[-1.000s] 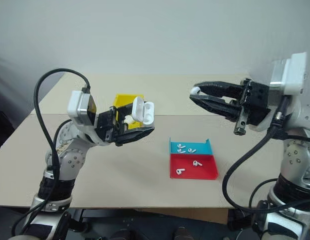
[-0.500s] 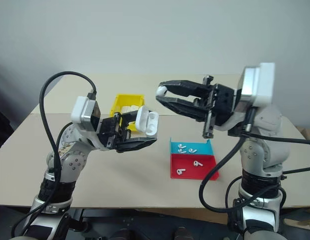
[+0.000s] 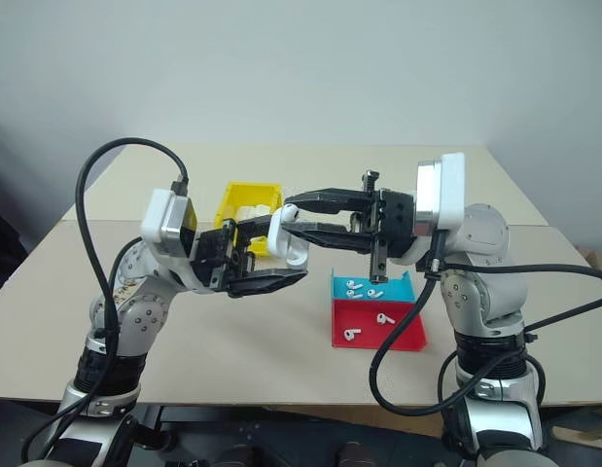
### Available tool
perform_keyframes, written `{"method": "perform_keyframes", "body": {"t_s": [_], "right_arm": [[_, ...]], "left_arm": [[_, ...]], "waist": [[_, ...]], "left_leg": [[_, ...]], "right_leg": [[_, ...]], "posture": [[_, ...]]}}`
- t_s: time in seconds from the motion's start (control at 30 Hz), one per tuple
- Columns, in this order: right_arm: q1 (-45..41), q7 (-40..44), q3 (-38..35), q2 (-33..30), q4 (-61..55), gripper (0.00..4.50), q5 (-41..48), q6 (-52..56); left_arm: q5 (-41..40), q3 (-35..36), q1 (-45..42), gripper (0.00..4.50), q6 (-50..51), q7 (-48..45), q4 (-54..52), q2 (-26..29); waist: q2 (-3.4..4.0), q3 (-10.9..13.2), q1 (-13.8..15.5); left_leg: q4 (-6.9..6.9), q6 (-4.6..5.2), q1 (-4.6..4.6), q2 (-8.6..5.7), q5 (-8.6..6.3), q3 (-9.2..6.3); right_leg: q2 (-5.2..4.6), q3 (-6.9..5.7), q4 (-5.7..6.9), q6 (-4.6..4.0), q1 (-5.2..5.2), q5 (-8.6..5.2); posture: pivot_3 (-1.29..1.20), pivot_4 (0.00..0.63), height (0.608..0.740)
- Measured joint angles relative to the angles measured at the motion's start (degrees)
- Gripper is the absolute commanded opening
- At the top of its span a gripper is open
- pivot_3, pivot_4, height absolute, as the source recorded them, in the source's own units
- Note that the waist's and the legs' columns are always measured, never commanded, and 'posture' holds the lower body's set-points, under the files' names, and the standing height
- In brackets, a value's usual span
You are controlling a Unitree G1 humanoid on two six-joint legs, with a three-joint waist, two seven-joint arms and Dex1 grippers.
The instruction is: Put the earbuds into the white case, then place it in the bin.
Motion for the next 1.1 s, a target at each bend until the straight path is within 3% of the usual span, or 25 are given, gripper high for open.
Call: {"method": "perform_keyframes", "body": {"t_s": [0.53, 0.7, 0.93, 1.1], "right_arm": [[1.60, 0.94, 1.12, -2.21, 2.17, 1.16, -2.42, -4.01], [1.60, 0.81, 1.67, -2.76, 2.38, 2.40, -3.43, -5.53], [1.62, 1.54, 2.33, -3.86, 2.47, 2.40, -4.49, -7.49], [2.32, 3.48, 1.68, -9.26, 2.47, 2.40, -2.89, -5.52]], "left_arm": [[1.01, 0.02, 0.30, 2.78, -0.15, -0.41, 0.70, -0.04], [1.62, 0.01, 0.45, 2.78, -0.21, -0.77, 0.81, -0.07], [2.40, 0.01, 1.23, 2.78, -0.71, -1.31, 1.12, -0.27], [4.18, 0.52, 4.39, 2.78, -3.18, -2.08, 1.06, 2.29]], "waist": [[0.00, 0.00, 0.00], [0.00, 0.00, -0.01], [0.00, 0.00, 0.08], [0.00, 0.00, -0.09]], "left_leg": [[-0.01, 0.00, 0.00, 0.00, 0.00, 0.00], [-0.01, 0.00, -0.01, 0.00, 0.00, 0.01], [-0.01, 0.00, -0.01, 0.00, 0.00, 0.01], [-0.05, 0.00, -0.01, 0.00, 0.00, 0.01]], "right_leg": [[0.00, 0.00, -0.02, 0.01, -0.01, -0.01], [0.00, 0.00, -0.02, 0.02, -0.01, -0.01], [0.00, 0.00, -0.05, 0.02, 0.00, -0.01], [0.00, 0.01, -0.06, -0.01, -0.02, 0.00]], "posture": [[0.00, 0.150, 0.740], [0.00, 0.150, 0.740], [0.00, 0.150, 0.740], [0.00, 0.150, 0.740]]}}
